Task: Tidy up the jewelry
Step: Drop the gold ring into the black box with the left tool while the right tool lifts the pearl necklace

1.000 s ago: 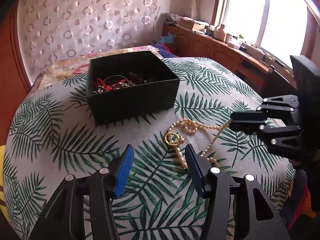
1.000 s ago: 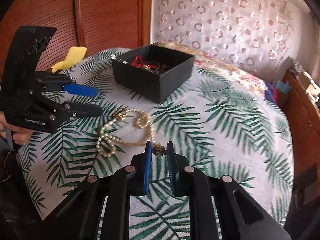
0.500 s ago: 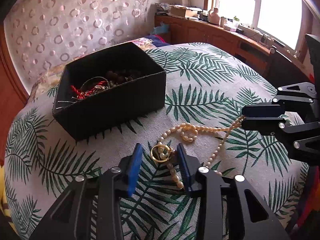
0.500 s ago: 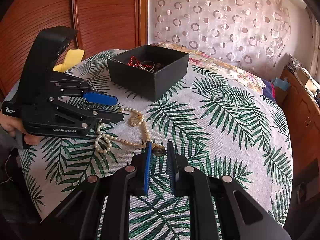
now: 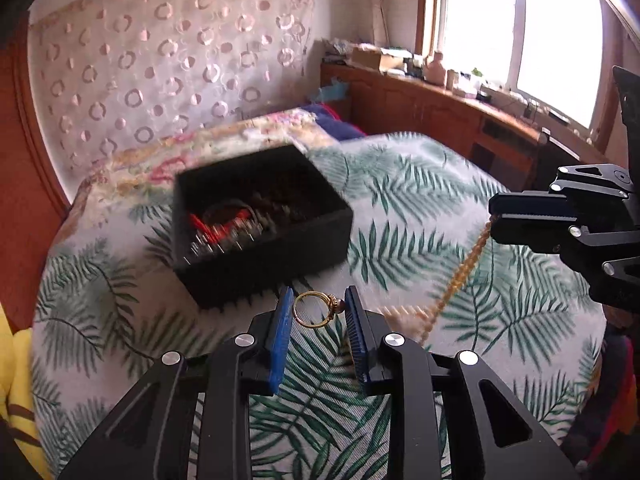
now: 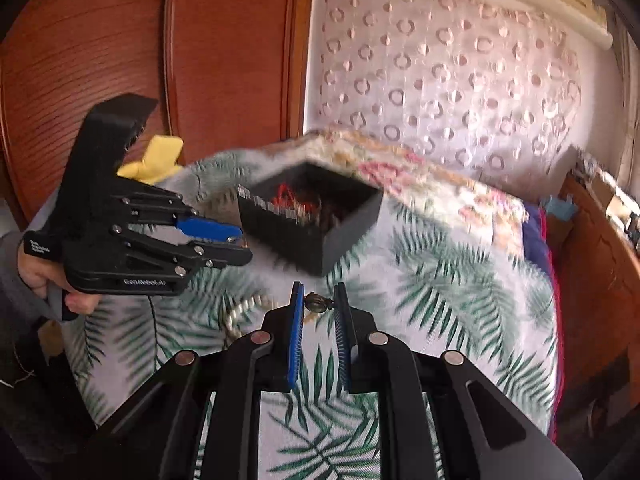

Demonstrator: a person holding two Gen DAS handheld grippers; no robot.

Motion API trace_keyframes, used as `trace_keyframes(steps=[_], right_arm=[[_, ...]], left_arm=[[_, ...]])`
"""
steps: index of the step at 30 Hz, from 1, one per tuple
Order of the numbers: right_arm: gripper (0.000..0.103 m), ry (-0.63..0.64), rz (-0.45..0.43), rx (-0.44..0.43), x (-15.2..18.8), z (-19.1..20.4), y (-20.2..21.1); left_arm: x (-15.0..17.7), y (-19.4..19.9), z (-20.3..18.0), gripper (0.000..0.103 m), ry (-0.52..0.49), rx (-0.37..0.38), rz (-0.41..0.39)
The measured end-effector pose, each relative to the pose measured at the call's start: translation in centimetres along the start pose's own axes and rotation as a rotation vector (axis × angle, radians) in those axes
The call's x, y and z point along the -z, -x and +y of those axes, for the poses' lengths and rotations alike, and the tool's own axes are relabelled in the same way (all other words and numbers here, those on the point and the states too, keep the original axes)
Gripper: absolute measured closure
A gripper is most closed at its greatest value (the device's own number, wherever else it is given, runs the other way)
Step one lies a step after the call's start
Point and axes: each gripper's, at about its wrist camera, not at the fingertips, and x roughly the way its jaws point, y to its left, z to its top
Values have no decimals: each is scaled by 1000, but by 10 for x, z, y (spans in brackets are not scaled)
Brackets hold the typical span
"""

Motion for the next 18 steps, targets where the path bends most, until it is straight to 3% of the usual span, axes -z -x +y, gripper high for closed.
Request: trace_keyframes(steps=[8,18], right_arm=[[86,48,-117,32,-59,-2,24],[86,107,-199,78,-129,-7,36]], left_arm=[[-30,19,18,78,26,-26,-71],[-55,9,38,78,48,-70,-93]])
